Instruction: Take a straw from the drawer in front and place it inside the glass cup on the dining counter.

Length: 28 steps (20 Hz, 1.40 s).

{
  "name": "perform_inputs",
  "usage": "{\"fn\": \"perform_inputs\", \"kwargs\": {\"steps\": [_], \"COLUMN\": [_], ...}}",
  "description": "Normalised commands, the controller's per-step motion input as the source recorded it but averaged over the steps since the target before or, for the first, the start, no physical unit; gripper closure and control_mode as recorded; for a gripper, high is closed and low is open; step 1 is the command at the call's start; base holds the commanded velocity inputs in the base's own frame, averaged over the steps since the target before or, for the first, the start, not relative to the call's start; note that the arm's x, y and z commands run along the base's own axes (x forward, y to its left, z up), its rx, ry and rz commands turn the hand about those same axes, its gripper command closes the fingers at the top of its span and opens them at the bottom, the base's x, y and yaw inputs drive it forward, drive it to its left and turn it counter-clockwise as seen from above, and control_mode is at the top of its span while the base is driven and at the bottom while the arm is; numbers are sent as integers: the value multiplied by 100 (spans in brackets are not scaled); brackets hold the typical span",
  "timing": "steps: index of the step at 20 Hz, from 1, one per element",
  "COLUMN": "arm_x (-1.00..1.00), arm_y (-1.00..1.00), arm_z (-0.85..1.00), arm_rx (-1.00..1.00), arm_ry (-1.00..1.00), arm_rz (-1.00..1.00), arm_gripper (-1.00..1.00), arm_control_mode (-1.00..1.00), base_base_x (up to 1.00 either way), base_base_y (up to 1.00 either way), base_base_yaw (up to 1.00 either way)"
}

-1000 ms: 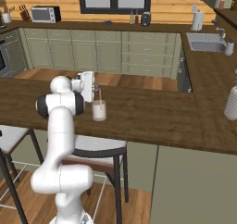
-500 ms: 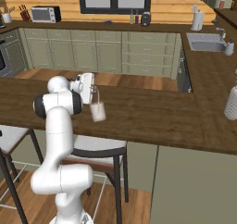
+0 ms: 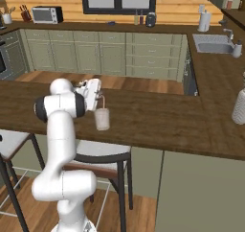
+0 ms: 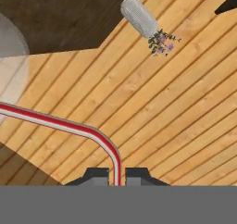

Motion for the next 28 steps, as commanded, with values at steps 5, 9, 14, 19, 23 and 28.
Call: {"fn": "perform_inputs", "kwargs": {"steps": [5, 9, 14, 19, 23, 28], "arm_x": [-77, -36, 16, 37, 5, 0], "arm_y": [-2, -2, 0, 0, 0, 0], "arm_z": [0, 0, 0, 0, 0, -2], "arm_rx": [0, 0, 0, 3, 4, 2], "arm_ry": [0, 0, 0, -3, -8, -7], "arm_rz": [-1, 0, 0, 0, 0, 0], "arm_gripper": [100, 100, 100, 100, 100, 100], "arm_control_mode": [-100, -100, -100, -100, -100, -100], "base_base_x": [0, 0, 0, 0, 0, 0], "base_base_y": [0, 0, 0, 0, 0, 0], "base_base_yaw": [0, 0, 0, 0, 0, 0]}}
